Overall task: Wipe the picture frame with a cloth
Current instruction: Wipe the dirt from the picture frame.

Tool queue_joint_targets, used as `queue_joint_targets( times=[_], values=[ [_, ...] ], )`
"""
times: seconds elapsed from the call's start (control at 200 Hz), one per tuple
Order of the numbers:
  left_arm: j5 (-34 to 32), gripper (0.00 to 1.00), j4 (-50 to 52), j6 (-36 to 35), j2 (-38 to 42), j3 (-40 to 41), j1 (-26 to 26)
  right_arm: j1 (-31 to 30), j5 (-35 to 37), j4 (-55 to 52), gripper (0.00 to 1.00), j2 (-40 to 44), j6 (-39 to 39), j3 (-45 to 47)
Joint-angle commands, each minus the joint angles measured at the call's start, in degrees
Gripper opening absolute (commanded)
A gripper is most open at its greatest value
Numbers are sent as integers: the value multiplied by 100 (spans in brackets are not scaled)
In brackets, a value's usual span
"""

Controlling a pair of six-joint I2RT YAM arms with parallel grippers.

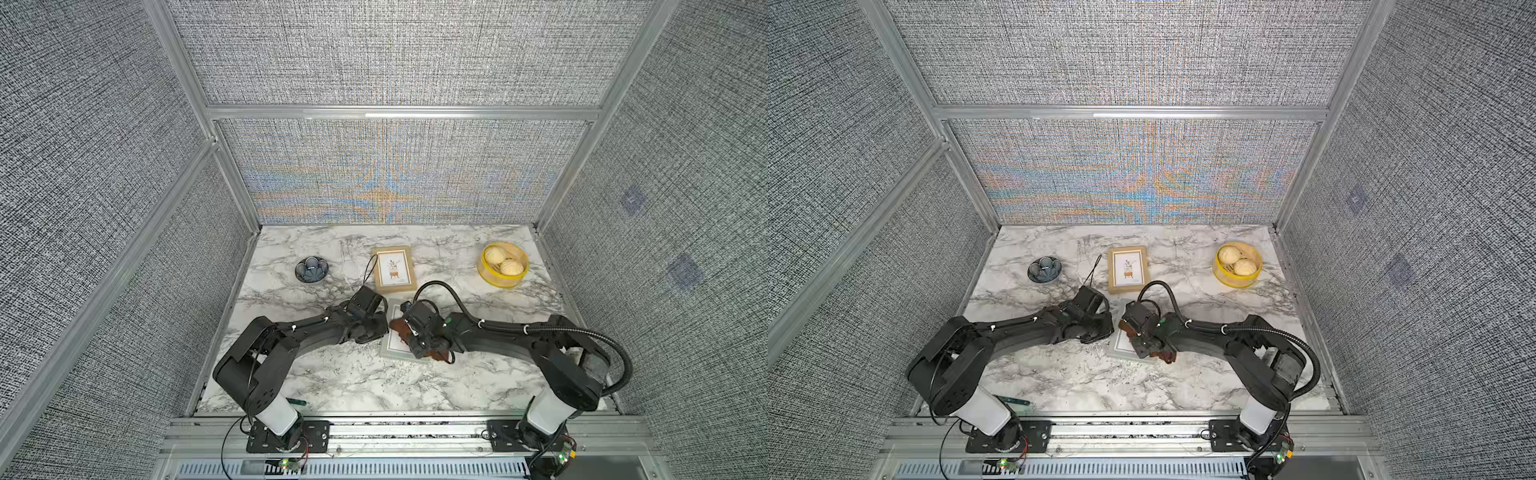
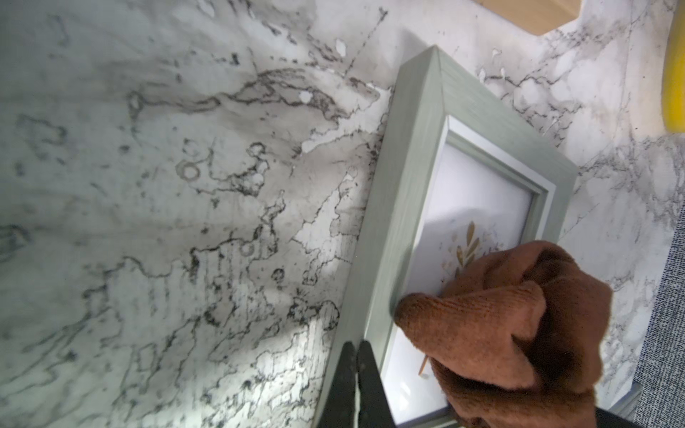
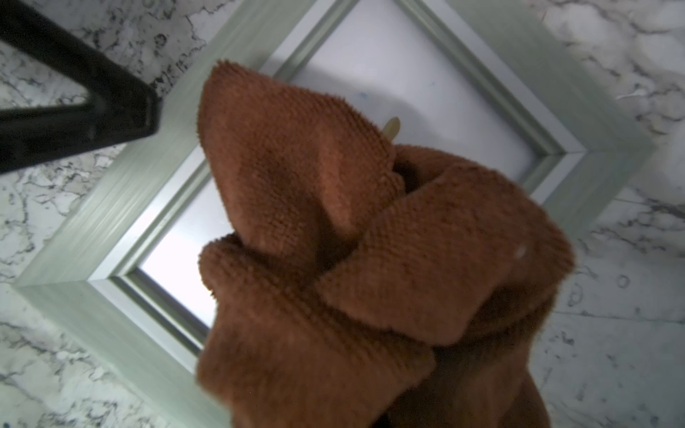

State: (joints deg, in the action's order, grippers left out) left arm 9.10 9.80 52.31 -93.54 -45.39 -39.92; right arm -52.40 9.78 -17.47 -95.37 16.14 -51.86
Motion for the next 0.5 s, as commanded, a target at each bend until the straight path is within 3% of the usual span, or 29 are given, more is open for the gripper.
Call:
queue_joint_targets(
  times=[0.0, 0.1, 0.185, 0.315, 0.495],
  values=[
    [-372, 0, 1617, -47, -218, 94, 9, -91, -185, -359, 0, 307, -261, 543],
    [-374, 0, 1584, -40, -218, 107, 9, -135, -617, 95, 0, 693, -284, 1177],
    [-355, 0, 1547, -37, -250, 117, 4, -116, -443, 354, 0, 623, -132, 1427],
    [-314, 0, 1542, -79, -288, 135, 3, 209, 69, -18, 0, -37, 252, 781],
    [-321, 0, 1639, -266, -310, 137, 9, 728, 358, 349, 0, -356, 344, 56]
  ],
)
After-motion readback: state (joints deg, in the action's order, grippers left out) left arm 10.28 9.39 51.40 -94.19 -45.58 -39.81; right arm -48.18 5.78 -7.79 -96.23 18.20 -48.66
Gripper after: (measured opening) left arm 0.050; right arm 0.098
